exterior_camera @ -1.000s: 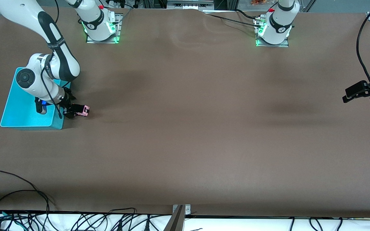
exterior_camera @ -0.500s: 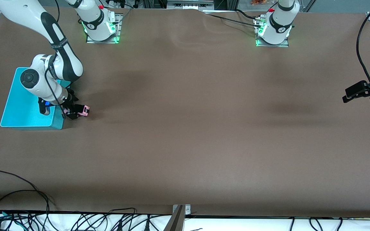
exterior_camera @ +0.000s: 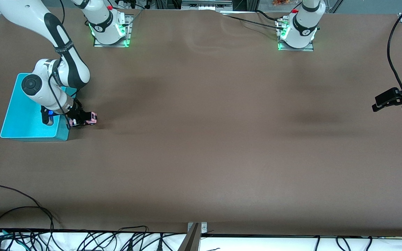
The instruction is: Wind and store pink jeep toy
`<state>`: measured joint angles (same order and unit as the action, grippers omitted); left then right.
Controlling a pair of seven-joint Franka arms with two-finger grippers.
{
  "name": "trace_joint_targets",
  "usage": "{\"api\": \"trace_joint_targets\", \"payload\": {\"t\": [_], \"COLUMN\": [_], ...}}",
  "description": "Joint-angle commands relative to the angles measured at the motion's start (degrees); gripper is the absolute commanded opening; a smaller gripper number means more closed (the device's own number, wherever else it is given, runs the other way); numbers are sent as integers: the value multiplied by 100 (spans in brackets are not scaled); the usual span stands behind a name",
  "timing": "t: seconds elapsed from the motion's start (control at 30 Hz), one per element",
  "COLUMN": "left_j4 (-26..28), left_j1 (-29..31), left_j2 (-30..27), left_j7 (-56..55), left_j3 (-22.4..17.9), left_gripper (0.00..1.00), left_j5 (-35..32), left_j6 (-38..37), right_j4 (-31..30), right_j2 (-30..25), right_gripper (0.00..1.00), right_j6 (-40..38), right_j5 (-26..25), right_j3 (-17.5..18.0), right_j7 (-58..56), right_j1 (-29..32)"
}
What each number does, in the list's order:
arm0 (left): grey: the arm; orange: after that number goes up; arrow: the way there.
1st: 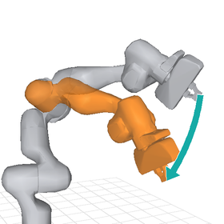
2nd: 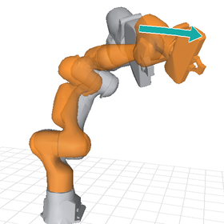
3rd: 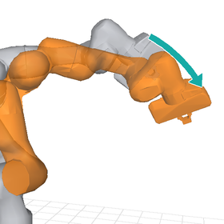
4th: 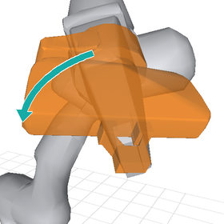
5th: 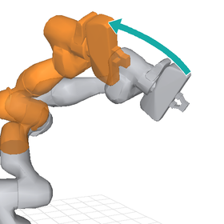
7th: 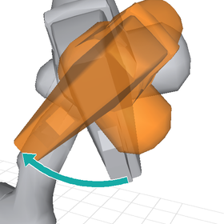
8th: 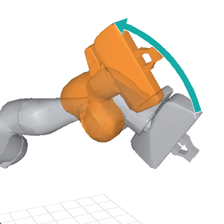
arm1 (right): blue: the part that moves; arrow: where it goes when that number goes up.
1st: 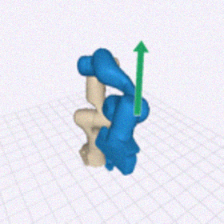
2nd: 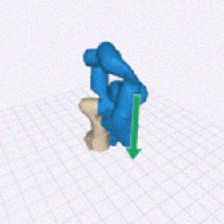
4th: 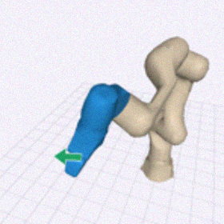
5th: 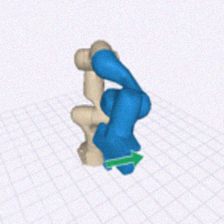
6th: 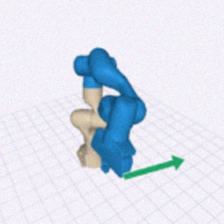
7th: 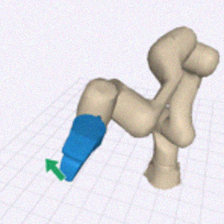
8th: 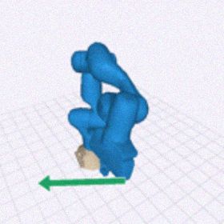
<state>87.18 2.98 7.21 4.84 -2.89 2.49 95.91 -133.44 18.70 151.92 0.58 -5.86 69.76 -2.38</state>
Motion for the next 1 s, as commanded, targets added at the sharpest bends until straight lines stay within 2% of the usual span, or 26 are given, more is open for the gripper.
{"api": "trace_joint_targets", "payload": {"t": [0.0,0.43,0.67,0.83,0.97], "left_j4": [36,36,36,36,36], "left_j1": [27,27,27,27,27], "left_j2": [-36,-36,-36,-36,-36], "left_j7": [114,114,114,114,114], "left_j3": [16,16,16,7,16], "left_gripper": [100,100,100,100,100], "left_j5": [58,58,58,58,58], "left_j6": [-37,-37,-37,-37,-37], "right_j4": [-51,248,511,863,1346], "right_j2": [-305,-542,-630,-648,-683], "right_gripper": [0,0,0,0,0], "right_j6": [13,13,-83,-609,-1663], "right_j5": [101,83,83,92,101], "right_j3": [68,270,296,296,252], "right_j7": [-15,-181,-1034,-1630,-2543], "right_j1": [53,53,53,53,202]}}
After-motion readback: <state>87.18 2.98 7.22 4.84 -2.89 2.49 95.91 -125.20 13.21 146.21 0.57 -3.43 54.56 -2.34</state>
